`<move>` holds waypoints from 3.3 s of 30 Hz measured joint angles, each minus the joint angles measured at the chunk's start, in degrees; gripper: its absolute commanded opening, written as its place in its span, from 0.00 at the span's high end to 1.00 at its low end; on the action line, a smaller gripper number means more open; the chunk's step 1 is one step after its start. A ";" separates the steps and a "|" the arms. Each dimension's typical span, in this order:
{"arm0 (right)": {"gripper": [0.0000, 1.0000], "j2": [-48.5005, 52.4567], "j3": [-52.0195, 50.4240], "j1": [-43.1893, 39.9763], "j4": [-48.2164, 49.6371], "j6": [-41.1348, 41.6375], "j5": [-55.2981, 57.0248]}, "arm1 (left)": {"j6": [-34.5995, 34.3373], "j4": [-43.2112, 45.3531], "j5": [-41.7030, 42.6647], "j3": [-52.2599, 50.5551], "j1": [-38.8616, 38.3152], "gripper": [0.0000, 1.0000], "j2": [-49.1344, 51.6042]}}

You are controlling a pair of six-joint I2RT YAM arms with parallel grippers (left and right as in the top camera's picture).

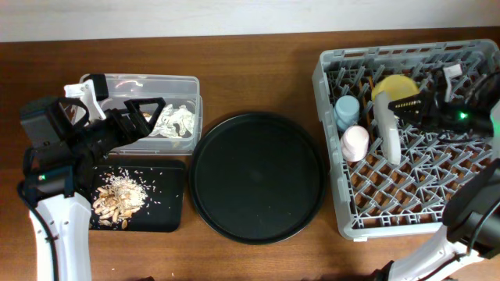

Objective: Sort waste into correct bins and load items into the dishwasher rack

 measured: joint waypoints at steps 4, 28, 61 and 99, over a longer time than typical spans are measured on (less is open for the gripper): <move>0.01 0.00 0.00 -4.07 0.07 1.51 -1.11 | 0.00 0.02 0.00 0.00 0.00 0.01 0.00; 0.01 -12.46 22.14 39.74 -5.11 28.74 46.05 | 0.00 0.02 0.00 0.00 0.00 0.01 0.00; 0.01 -41.42 22.29 51.36 -3.98 34.67 58.42 | 0.00 0.02 -0.02 0.00 0.00 0.01 0.00; 0.01 -111.82 -95.08 39.19 81.46 41.13 63.08 | -0.17 0.02 0.20 0.02 0.00 0.01 0.00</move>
